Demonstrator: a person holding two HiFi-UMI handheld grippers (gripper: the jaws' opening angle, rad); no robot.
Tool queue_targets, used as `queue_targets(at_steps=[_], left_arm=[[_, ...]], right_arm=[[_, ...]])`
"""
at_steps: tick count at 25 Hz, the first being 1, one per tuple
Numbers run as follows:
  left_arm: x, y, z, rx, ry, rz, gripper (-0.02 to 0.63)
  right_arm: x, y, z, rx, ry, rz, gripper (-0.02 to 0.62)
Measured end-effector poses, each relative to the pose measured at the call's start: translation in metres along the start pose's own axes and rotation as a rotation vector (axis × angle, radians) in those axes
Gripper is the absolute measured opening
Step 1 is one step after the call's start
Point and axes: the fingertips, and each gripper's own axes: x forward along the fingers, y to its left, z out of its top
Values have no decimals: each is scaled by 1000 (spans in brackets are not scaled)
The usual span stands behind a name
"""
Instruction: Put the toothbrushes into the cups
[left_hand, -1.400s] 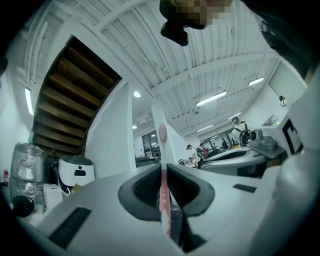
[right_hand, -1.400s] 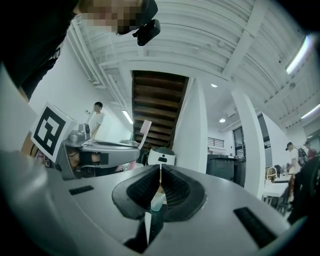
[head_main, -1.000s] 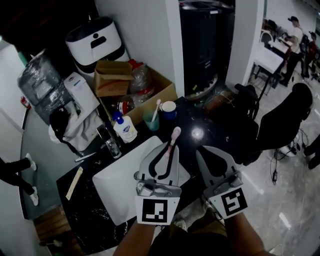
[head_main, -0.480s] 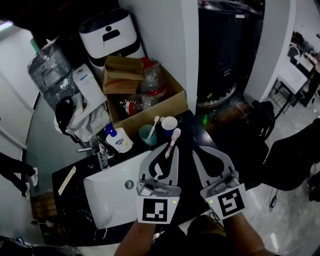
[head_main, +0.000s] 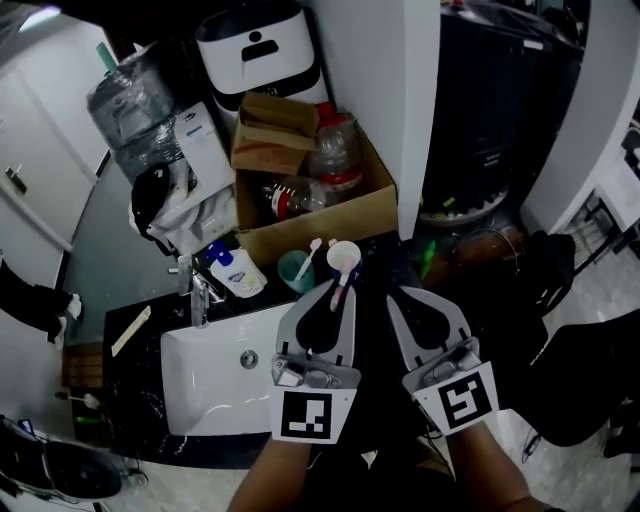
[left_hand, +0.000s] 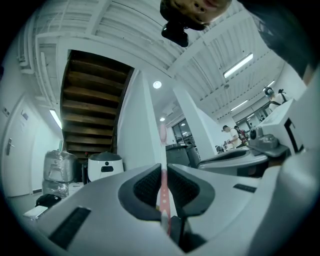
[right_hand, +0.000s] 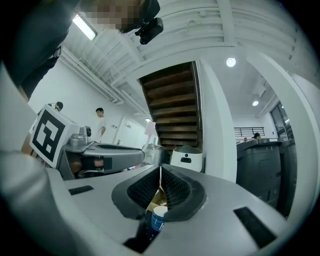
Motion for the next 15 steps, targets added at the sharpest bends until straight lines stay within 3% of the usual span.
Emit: queue_targets(at_steps=[4,15], left_arm=[[4,-1,0,-32,-9,39,40],[33,9,-33,-64,23,17,40]], right_arm=[[0,-5,-8,30,2,21,34],[28,-20,-40,71,43,9,34]])
